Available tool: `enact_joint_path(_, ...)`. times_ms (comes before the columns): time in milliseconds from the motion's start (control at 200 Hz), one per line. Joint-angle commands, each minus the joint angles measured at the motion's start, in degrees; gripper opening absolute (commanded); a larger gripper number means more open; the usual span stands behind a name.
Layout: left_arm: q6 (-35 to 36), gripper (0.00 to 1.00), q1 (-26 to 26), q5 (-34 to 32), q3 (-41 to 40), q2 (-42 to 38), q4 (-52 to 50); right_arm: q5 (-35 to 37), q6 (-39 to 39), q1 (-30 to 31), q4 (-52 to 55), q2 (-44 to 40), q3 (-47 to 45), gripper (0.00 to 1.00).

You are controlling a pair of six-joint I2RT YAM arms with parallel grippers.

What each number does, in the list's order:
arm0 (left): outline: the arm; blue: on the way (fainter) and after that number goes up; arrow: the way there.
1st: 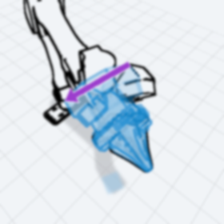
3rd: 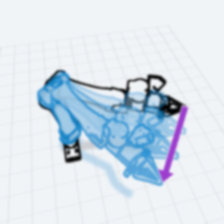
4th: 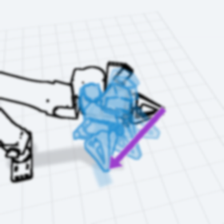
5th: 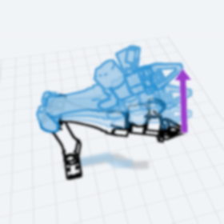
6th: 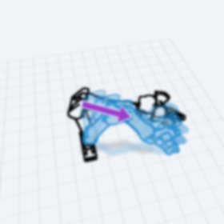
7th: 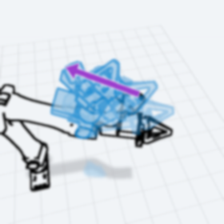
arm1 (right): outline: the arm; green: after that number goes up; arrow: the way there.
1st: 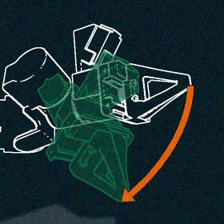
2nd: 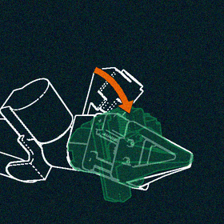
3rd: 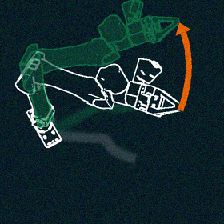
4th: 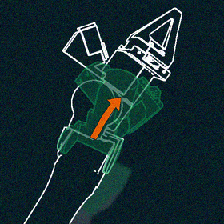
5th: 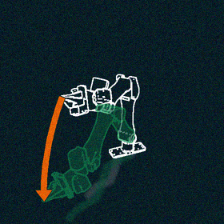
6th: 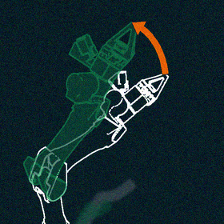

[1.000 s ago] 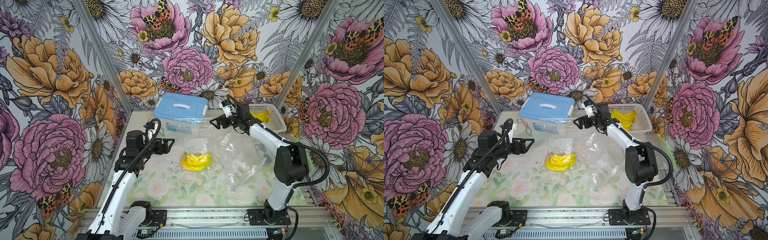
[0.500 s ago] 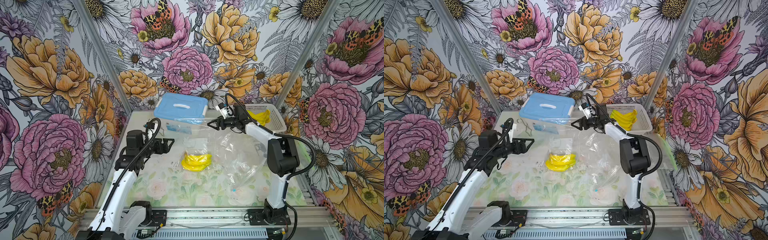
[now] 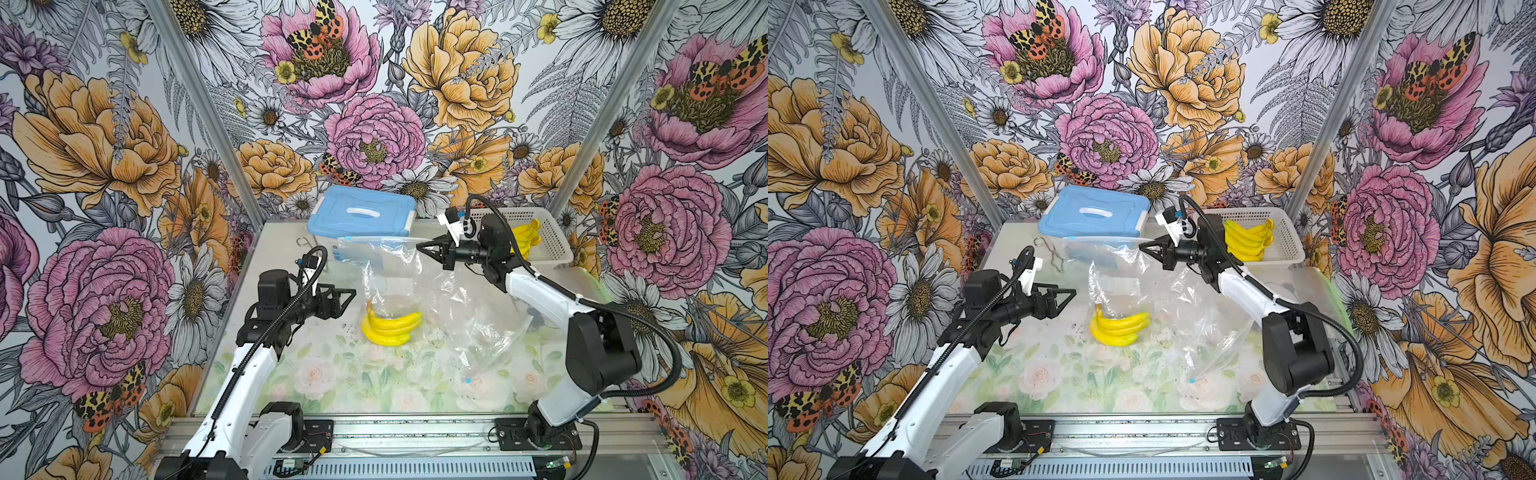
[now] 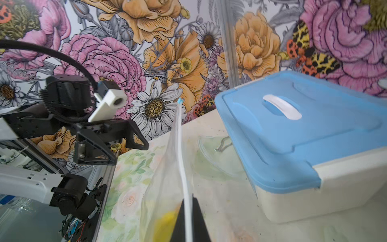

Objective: Open the zip-top bag and take out the banana
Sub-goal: Pick up the zipper food storage bag at the center of the board.

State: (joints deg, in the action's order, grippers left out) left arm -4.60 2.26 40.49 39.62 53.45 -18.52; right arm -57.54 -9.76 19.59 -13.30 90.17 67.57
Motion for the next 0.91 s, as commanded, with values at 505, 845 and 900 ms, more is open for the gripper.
enact_joint_path(505, 14.77, 0.89, 3.87, 12.33, -4.26, 1.29, 16.50, 5.17, 13.87, 3.98, 15.41, -24.62, -12.87, 0.00)
enact_joint_path(845, 28.14, 0.82, 7.07, 13.41, -3.51, -0.83, 5.46, 9.09, 11.36, 3.83, 15.36, -28.78, -18.12, 0.00)
enact_joint_path(900, 28.71, 0.78, 7.12, 13.51, -3.41, -1.22, 4.78, 9.50, 11.43, 3.83, 15.28, -28.31, -17.55, 0.00)
